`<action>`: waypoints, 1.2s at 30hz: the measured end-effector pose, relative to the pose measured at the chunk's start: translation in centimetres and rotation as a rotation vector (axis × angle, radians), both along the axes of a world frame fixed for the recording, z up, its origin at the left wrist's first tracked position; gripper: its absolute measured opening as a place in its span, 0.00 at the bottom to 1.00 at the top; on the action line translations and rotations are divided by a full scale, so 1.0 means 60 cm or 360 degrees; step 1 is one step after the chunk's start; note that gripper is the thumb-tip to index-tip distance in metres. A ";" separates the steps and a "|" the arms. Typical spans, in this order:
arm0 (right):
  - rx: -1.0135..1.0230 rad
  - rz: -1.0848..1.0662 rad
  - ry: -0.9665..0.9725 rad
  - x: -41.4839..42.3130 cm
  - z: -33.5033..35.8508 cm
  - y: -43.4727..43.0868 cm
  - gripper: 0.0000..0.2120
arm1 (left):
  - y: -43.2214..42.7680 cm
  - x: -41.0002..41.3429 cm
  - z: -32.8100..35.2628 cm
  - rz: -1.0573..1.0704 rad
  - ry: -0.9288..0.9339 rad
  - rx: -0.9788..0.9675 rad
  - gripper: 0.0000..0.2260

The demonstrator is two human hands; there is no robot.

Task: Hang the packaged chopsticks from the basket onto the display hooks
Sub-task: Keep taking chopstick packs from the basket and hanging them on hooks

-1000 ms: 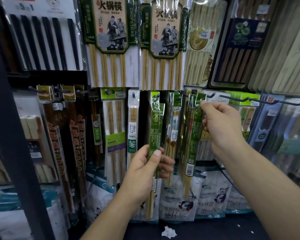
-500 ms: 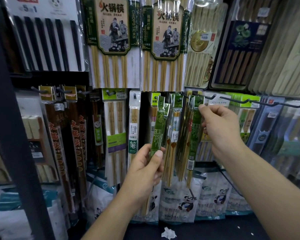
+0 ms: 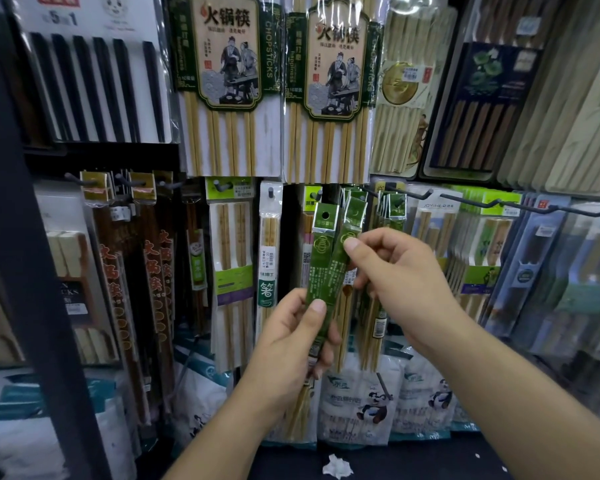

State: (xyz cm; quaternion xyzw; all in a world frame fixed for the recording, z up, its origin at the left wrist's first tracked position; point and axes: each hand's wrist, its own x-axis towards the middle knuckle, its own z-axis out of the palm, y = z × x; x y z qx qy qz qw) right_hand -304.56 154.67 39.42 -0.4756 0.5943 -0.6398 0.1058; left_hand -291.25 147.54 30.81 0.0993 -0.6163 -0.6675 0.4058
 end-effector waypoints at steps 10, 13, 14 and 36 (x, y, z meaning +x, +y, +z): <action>-0.0098 -0.0157 -0.0237 -0.037 0.021 0.004 0.14 | -0.005 -0.013 -0.009 0.0306 -0.0030 0.0004 0.08; -0.0123 -0.0247 -0.0252 -0.054 0.029 0.003 0.12 | -0.006 -0.012 -0.007 0.0269 -0.0030 0.0066 0.08; -0.0120 -0.0256 -0.0253 -0.059 0.028 0.003 0.12 | -0.005 -0.012 -0.006 0.0269 -0.0040 0.0054 0.07; -0.0098 -0.0366 -0.0317 -0.072 0.017 -0.005 0.16 | -0.011 -0.012 -0.015 0.0204 -0.0081 -0.0016 0.08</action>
